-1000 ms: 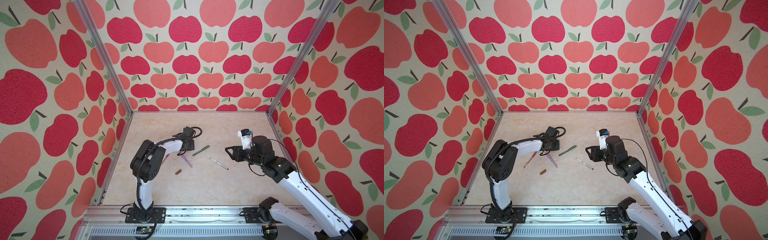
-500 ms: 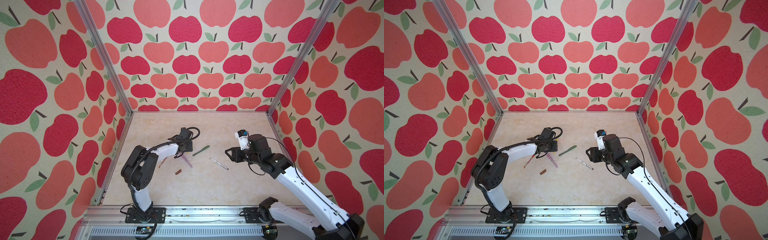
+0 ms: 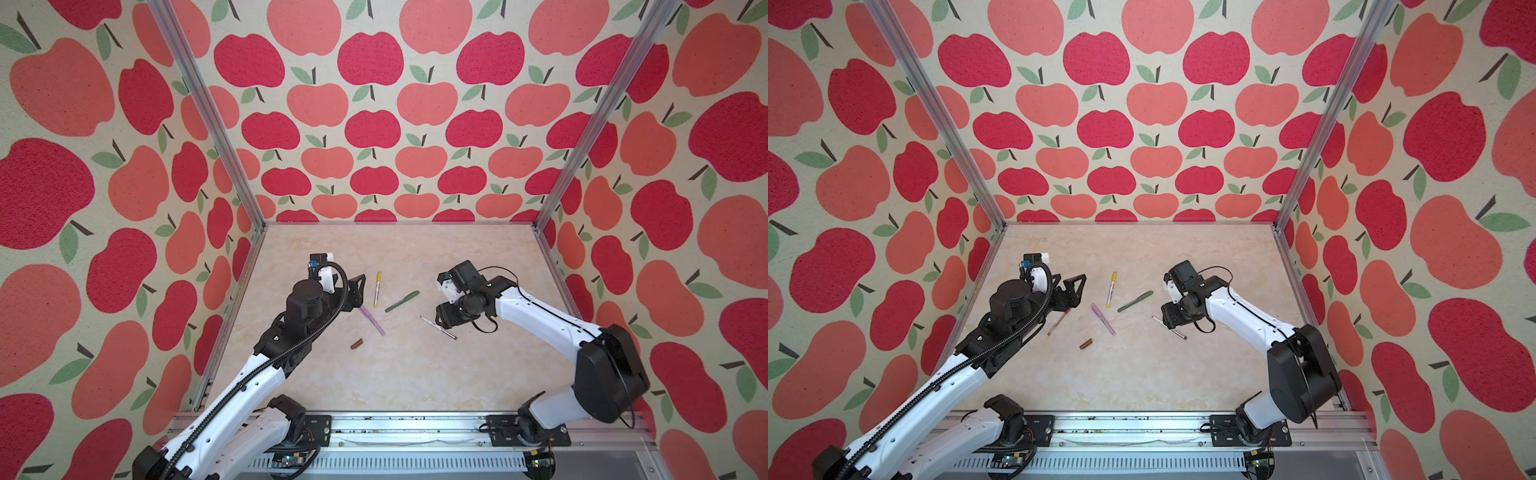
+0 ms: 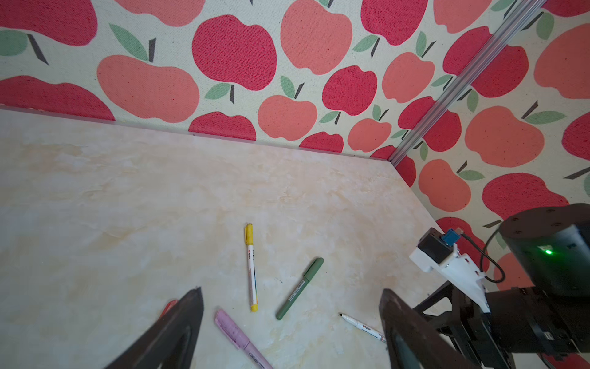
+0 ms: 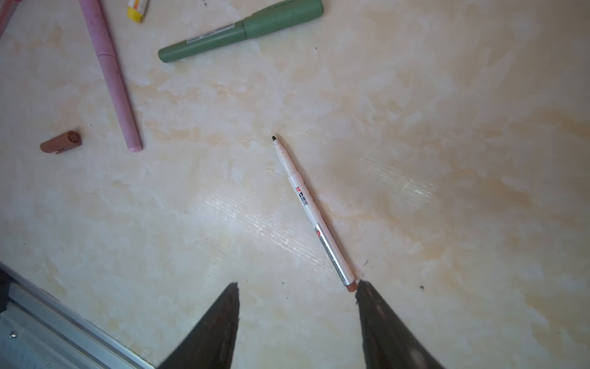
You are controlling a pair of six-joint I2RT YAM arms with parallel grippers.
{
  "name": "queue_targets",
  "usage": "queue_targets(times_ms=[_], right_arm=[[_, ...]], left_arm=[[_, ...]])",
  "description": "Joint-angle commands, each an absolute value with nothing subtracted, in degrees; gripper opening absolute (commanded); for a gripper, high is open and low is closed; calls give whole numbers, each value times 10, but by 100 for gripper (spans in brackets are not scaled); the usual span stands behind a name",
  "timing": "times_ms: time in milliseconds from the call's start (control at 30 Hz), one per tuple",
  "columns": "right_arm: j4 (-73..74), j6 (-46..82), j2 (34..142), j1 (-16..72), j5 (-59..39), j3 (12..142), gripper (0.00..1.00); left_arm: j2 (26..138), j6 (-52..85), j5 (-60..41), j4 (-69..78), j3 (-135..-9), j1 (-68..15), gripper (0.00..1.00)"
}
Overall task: Insert the pens into the pen caps
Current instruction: 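Lower the right gripper onto the thin white marker and close it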
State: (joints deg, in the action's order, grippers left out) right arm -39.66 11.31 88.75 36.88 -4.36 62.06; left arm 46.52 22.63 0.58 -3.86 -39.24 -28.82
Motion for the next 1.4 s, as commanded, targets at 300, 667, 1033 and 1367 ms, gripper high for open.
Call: queue_targets(times_ms=[300,667,1033,1367], right_arm=[[-389,62,1023,390,-29,668,63],[-369,54,1060,396,-11,660,62],[-361,55,1089,398,-19,660,51],[-366,64,1106,399,-10,667,32]], left_arm=[[393,252,1,-80,-346,-276,89],[429,282,16,-95,-363,-276,89],[431,291,24,-109,-370,-275,90],[446,291,16,-102,-378,-274,90]])
